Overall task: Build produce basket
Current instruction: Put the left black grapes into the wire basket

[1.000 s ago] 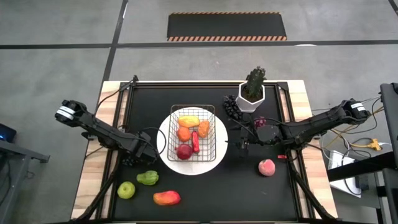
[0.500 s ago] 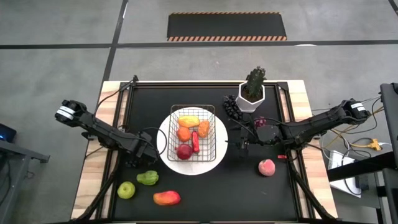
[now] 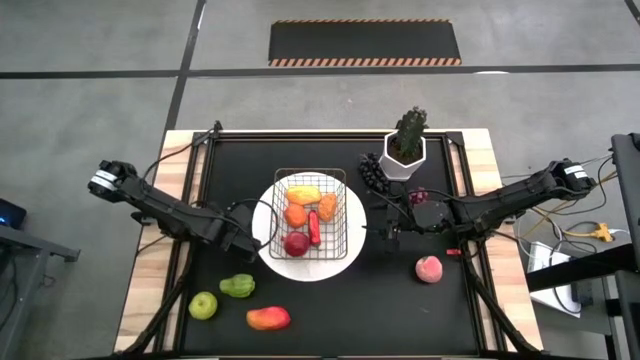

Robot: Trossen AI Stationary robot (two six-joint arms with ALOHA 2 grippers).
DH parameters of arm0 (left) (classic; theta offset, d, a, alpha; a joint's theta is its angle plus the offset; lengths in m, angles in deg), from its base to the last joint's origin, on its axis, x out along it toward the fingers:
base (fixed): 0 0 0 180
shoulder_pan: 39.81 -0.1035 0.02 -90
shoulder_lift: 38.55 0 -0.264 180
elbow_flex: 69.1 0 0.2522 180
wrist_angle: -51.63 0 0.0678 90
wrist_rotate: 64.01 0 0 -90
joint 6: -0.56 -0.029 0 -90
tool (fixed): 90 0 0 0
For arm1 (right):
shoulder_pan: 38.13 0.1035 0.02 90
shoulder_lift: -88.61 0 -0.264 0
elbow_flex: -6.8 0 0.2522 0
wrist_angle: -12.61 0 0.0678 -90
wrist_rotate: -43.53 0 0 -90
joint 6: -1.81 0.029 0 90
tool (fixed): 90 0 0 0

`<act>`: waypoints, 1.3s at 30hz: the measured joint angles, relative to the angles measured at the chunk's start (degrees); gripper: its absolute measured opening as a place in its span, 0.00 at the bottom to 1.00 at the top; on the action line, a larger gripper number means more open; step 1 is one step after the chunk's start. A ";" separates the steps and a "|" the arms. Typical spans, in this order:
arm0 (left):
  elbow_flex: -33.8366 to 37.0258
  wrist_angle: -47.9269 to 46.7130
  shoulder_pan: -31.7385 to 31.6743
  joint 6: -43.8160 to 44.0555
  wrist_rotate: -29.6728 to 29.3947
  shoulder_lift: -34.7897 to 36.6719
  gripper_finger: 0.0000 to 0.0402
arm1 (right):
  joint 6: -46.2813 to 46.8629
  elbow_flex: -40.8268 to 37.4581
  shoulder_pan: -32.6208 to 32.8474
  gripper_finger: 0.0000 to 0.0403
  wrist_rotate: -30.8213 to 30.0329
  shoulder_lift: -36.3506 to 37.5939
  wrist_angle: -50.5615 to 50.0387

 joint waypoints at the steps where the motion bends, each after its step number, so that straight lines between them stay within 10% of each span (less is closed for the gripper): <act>1: -1.34 0.07 0.00 -1.45 -2.16 0.04 0.03 | -0.05 0.00 0.00 0.60 -0.01 0.00 -0.01; 15: -17.34 15.44 -0.12 -32.25 -35.24 0.31 0.03 | -0.09 -0.05 0.00 0.59 -0.02 0.00 0.04; 25: -11.05 67.76 -5.03 -74.16 -27.81 -1.12 0.03 | 0.54 -0.59 0.00 0.58 0.00 0.00 -2.30; 39: -7.29 82.01 -16.30 -74.37 -20.32 -13.63 0.03 | 1.53 -0.61 0.00 0.57 -0.02 0.50 -2.82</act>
